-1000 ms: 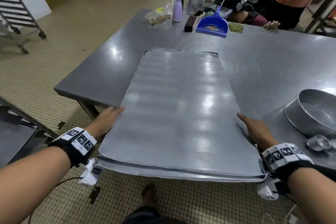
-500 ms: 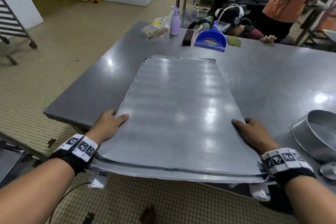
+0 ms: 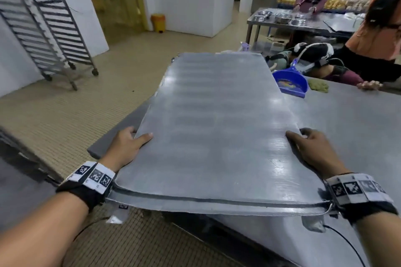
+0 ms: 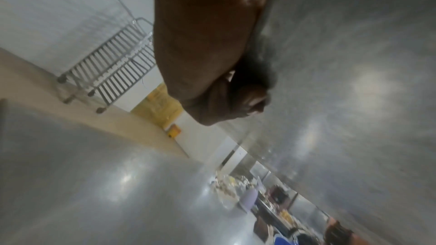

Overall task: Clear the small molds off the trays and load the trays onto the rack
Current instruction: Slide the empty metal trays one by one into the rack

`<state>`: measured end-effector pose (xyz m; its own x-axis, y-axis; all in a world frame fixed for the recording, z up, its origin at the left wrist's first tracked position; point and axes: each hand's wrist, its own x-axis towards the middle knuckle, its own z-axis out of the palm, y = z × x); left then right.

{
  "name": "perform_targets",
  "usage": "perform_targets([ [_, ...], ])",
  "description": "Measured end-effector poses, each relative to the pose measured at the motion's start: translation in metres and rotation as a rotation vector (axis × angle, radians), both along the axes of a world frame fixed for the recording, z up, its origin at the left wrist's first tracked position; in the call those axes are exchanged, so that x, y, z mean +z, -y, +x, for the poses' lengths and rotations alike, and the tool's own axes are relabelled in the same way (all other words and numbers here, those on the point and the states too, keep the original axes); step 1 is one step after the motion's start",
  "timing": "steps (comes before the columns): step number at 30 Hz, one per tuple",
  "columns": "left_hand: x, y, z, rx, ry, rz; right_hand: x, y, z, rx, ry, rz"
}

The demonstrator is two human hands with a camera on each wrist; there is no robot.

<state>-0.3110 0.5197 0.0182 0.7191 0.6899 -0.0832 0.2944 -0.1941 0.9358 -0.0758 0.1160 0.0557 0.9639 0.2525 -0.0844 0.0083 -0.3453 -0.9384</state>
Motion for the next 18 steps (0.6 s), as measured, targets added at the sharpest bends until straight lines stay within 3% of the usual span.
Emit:
perform_targets([
  [7,0.061,0.050,-0.029,0.229,0.120,0.099,0.044,-0.028,0.060,0.276,0.021,0.141],
  [13,0.084,0.110,-0.081,0.408,0.132,0.154,0.053,-0.036,0.104,0.466,0.146,0.043],
  [18,0.099,0.163,-0.130,0.543,0.121,0.182,0.058,-0.045,0.088,0.598,0.054,0.181],
])
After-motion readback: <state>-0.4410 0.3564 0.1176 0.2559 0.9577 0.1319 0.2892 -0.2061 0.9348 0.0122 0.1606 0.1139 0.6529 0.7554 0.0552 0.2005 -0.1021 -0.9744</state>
